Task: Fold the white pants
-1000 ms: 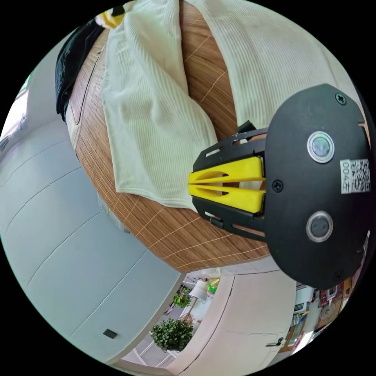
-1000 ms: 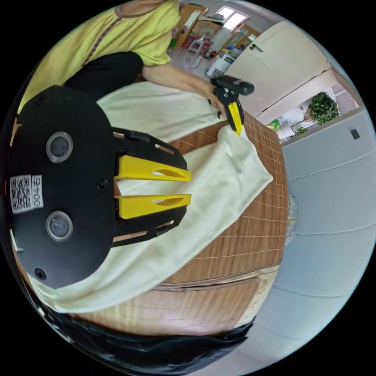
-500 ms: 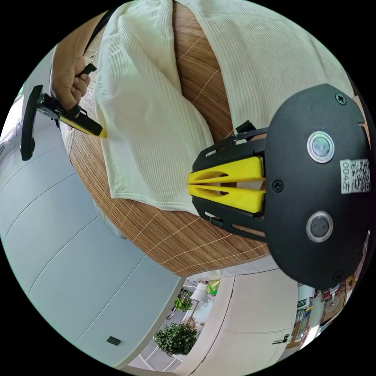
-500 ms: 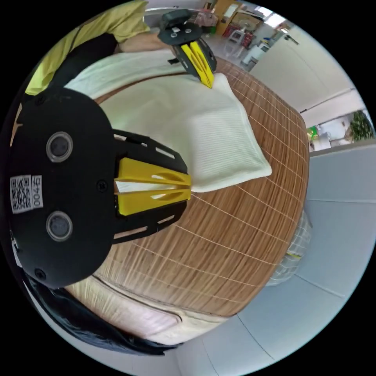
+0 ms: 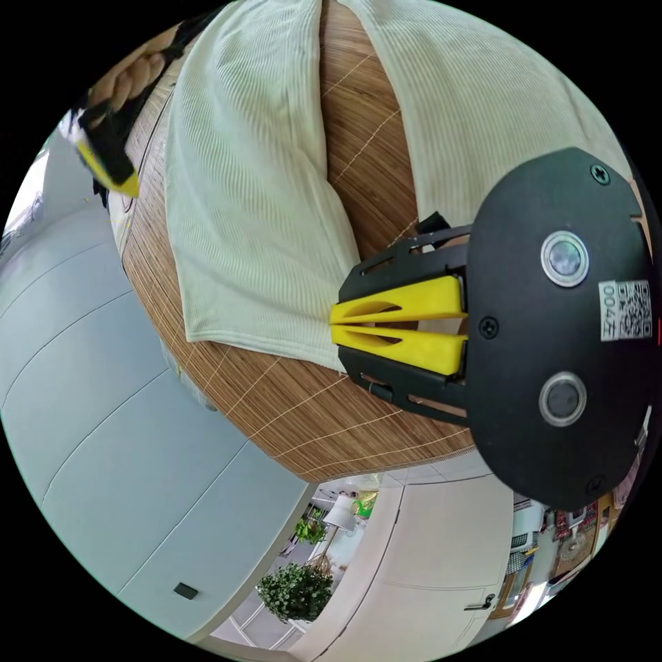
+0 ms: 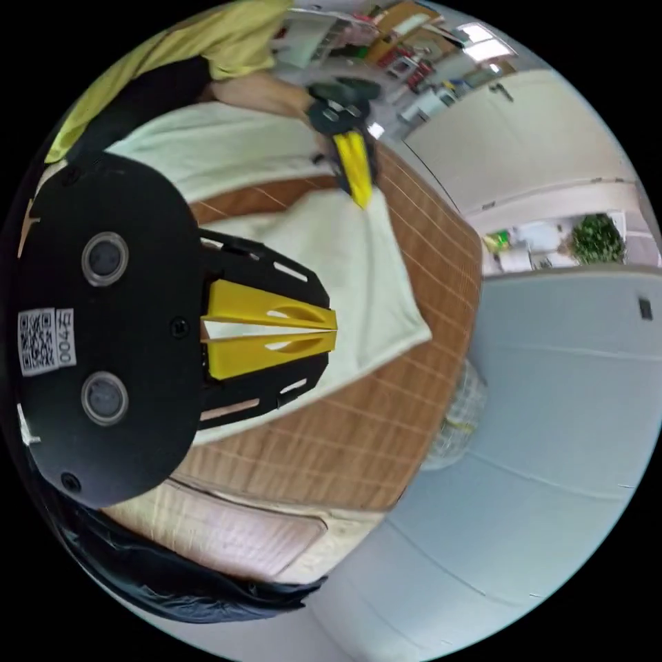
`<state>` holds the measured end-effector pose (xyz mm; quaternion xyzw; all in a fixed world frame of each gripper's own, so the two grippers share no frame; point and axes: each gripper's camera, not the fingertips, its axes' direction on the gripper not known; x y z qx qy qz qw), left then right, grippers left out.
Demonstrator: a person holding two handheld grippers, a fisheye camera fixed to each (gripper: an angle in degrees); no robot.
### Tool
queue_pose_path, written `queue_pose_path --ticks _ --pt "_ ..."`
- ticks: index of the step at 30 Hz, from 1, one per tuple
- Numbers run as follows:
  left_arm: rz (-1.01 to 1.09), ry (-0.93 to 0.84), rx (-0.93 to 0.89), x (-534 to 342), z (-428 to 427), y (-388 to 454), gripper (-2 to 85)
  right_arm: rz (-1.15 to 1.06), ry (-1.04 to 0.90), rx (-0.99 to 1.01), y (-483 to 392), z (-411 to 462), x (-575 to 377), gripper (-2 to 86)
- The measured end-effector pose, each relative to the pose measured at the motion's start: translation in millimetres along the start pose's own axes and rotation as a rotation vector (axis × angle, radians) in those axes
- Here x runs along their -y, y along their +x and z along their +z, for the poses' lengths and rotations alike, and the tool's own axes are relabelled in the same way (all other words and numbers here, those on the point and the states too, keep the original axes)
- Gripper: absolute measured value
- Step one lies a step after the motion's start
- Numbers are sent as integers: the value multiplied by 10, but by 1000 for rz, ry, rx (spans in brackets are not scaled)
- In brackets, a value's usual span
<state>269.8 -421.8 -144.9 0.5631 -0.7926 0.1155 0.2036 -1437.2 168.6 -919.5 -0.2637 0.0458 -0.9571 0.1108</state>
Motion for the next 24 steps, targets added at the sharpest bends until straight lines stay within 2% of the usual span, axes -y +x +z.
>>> queue_pose_path --ticks 4,8,13,18,24 --pt "5 0 14 13 -1 25 9 -62 -169 160 -531 -2 -754 34" --pt "9 -1 21 25 -2 44 10 -52 -248 55 -726 65 -1176 51" --pt "13 -3 30 45 5 70 10 11 -266 81 -632 82 -1280 64" --pt "5 -1 13 53 14 51 10 -46 -264 64 -657 40 -1283 34" --pt "-12 -4 1 66 33 32 9 -155 -149 50 -750 -437 -1403 19"
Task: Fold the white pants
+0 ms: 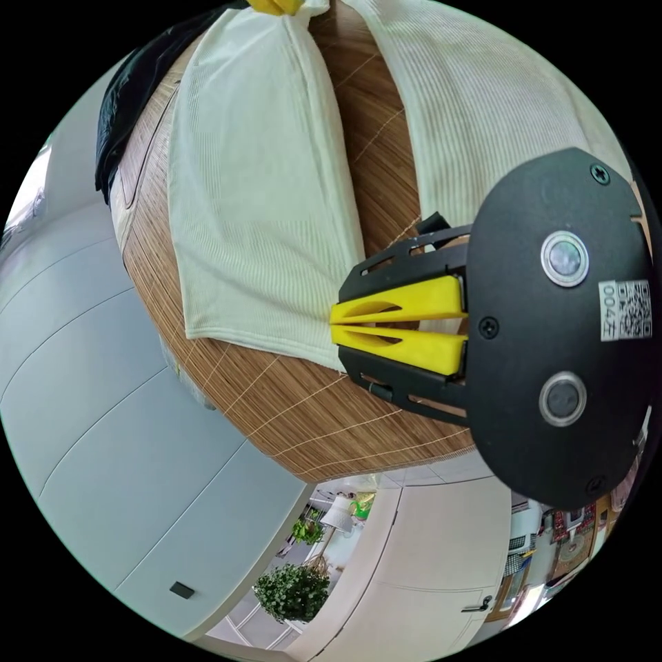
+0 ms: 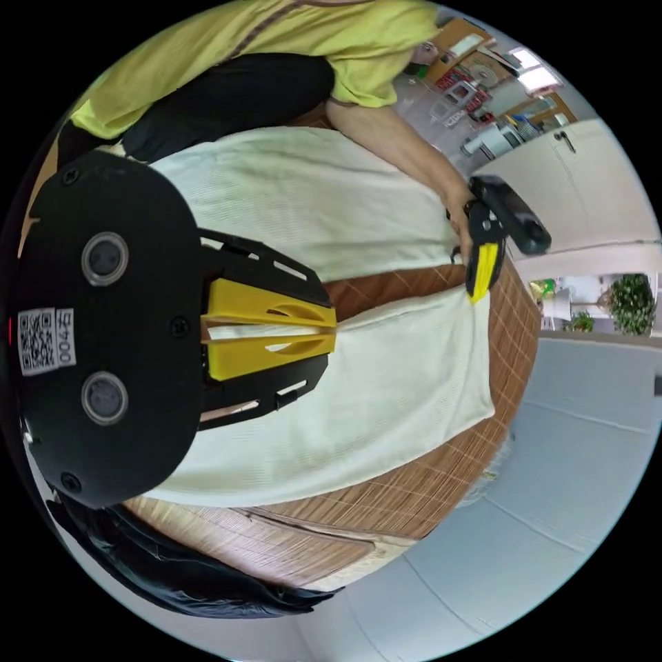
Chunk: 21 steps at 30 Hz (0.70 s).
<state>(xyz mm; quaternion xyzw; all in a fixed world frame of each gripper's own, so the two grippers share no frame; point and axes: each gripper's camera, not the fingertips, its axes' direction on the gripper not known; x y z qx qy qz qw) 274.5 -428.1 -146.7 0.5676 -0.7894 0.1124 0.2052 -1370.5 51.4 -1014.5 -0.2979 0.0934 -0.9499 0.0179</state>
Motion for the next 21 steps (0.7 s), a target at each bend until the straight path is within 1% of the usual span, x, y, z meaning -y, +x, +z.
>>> queue_pose_path --ticks 2,4,6,8,9,12,13,16,18,20,21 --pt "0 -1 12 3 2 11 9 -69 -34 46 -138 129 -106 18" --pt "2 -5 33 7 11 32 9 -98 -40 19 -239 198 -151 19" --pt "8 -10 67 13 30 69 10 -88 -34 15 -282 262 -153 25" --pt "8 -13 93 17 43 94 10 -75 -94 34 -331 506 -183 38" --pt "12 -13 111 16 54 117 10 -71 -62 34 -334 491 -200 40" --pt "17 -13 144 23 70 170 9 -46 -75 107 -240 393 -171 55" --pt "17 -14 154 28 71 186 9 -47 -45 111 -175 291 -148 54" --pt "14 -25 188 39 35 196 8 27 42 8 186 114 19 64" --pt "5 -14 223 58 -116 165 8 62 68 -9 462 116 221 73" --pt "20 20 140 73 -260 163 8 90 94 -8 777 182 608 80" --pt "41 30 39 93 -306 182 8 89 102 -9 835 201 724 81"
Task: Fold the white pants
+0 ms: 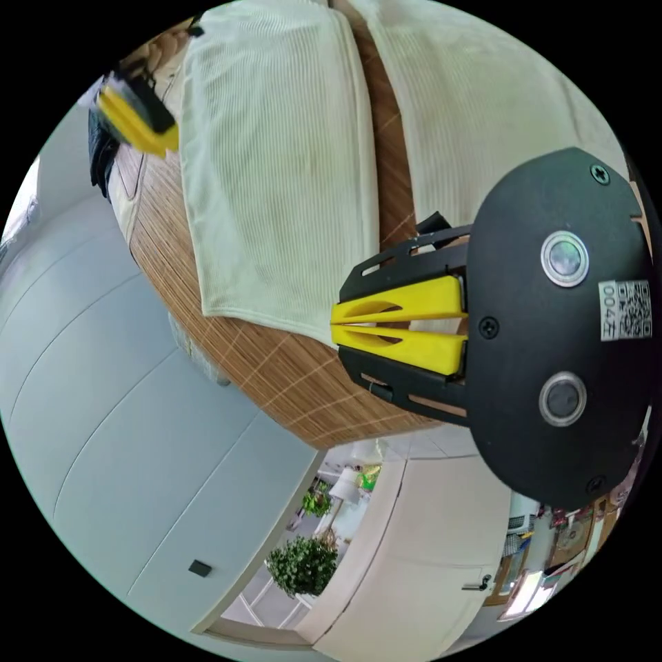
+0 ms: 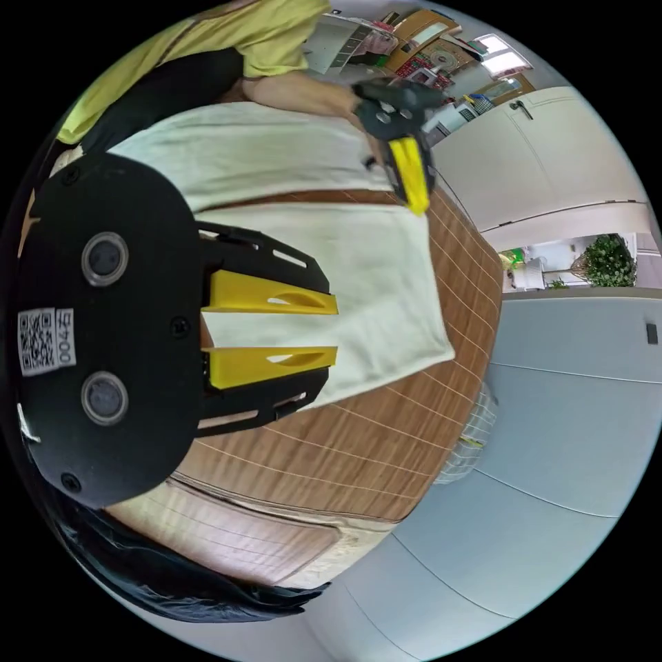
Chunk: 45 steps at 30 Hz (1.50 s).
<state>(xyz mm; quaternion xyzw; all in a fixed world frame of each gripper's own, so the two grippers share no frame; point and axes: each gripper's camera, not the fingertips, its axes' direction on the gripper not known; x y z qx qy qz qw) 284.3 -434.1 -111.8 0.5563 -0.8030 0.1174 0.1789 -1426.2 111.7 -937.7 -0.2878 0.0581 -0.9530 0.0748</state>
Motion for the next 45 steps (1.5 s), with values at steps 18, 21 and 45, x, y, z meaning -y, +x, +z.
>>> queue_pose_path --ticks 18,21,45 --pt "-16 -57 189 -113 528 194 7 -107 -79 -194 159 1227 2006 14" --pt "15 -59 274 -119 585 329 7 -58 -62 -143 242 1414 2041 32" --pt "211 47 13 58 198 988 8 205 -201 -45 -451 -139 -1844 53"
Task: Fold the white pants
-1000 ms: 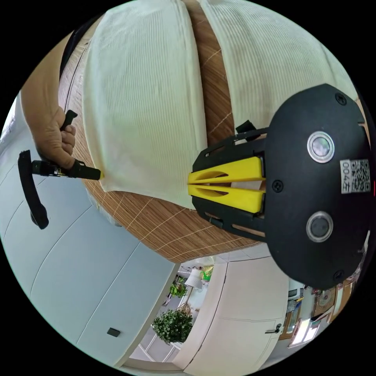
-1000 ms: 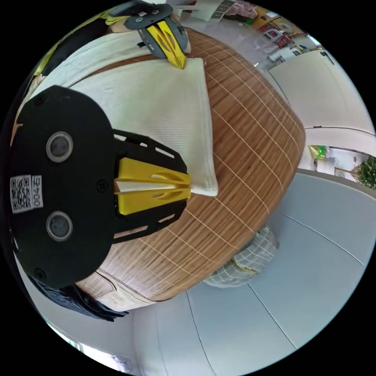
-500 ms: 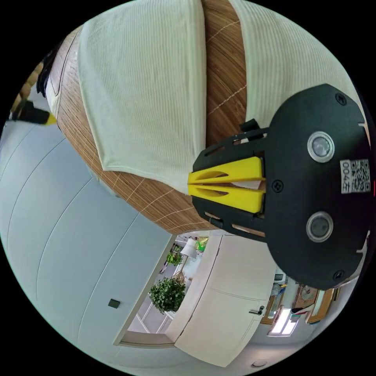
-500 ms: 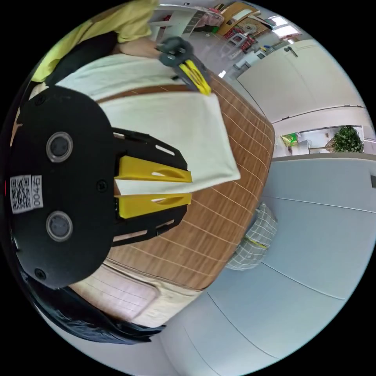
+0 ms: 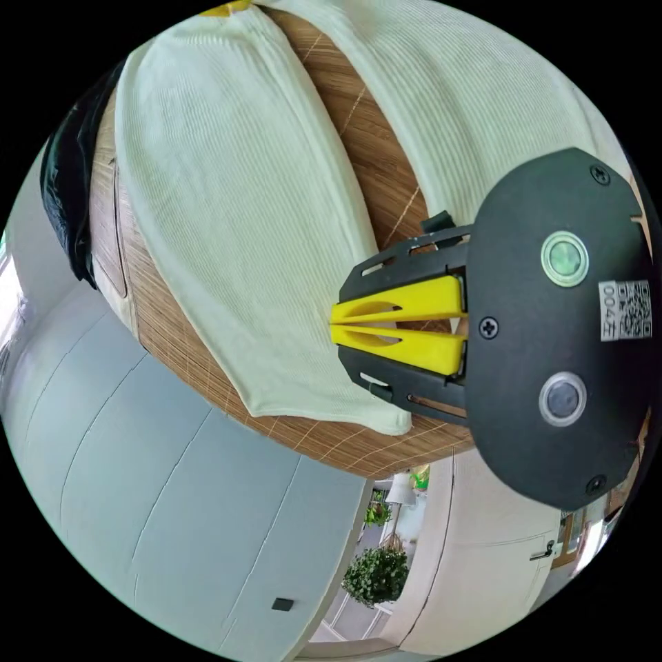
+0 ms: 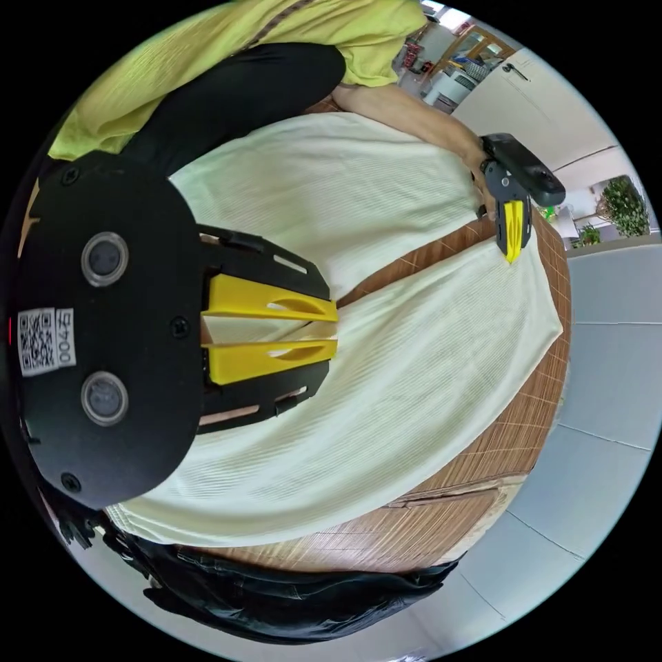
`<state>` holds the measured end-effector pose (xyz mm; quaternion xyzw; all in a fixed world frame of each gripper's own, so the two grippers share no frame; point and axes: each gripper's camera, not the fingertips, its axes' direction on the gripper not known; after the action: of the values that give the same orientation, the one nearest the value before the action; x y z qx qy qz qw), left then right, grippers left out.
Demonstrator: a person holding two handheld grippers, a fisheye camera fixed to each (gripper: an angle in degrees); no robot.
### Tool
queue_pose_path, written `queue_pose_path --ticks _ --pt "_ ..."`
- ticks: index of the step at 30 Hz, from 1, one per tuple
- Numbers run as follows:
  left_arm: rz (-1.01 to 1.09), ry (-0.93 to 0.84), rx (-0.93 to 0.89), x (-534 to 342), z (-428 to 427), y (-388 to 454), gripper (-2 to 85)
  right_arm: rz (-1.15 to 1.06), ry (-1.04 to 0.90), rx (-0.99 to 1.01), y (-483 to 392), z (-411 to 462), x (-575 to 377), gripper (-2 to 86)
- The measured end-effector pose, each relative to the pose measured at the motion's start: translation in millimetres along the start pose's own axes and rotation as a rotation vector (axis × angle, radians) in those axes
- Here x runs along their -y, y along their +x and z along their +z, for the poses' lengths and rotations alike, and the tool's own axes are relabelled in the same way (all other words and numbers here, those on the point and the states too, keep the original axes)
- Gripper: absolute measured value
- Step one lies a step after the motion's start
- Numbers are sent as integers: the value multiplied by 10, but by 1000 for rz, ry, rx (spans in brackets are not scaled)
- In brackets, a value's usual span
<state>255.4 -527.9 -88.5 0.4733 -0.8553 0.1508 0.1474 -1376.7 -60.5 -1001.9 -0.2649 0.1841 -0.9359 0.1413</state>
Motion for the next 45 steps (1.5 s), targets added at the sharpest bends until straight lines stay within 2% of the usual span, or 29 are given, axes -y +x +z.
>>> queue_pose_path --ticks 5,9,10,13,15,20,28,33,35,40,41,43,45 --pt "-14 12 -17 -57 52 -75 8 -51 -68 82 42 167 180 6" --pt "-22 8 10 -83 100 -100 7 -150 -40 107 -97 43 132 -3" --pt "-24 9 8 -87 105 -107 7 -164 -83 104 -161 142 94 -3" --pt "-28 10 5 -107 124 -143 7 -113 -16 65 -109 81 63 2" --pt "-25 9 10 -112 134 -146 7 -44 94 56 13 -73 104 14" --pt "-23 9 12 -130 161 -185 9 -30 -56 66 92 211 245 64" --pt "-21 9 13 -157 212 -276 9 -97 -44 -21 -77 164 225 29" --pt "-26 11 0 -181 251 -392 9 -154 30 -115 -290 -66 75 23" --pt "-27 12 -4 -191 264 -437 9 -189 -21 -88 -404 160 10 32" --pt "-38 -66 105 -206 156 -696 8 -102 16 -81 -408 269 -61 39" --pt "-64 0 34 -200 -79 -797 8 -99 14 -87 -428 266 -74 39" --pt "-29 257 -437 -119 -578 -760 8 -99 17 -113 -481 269 -92 40" --pt "104 327 -573 18 -777 -357 7 -101 19 -143 -531 279 -106 41"
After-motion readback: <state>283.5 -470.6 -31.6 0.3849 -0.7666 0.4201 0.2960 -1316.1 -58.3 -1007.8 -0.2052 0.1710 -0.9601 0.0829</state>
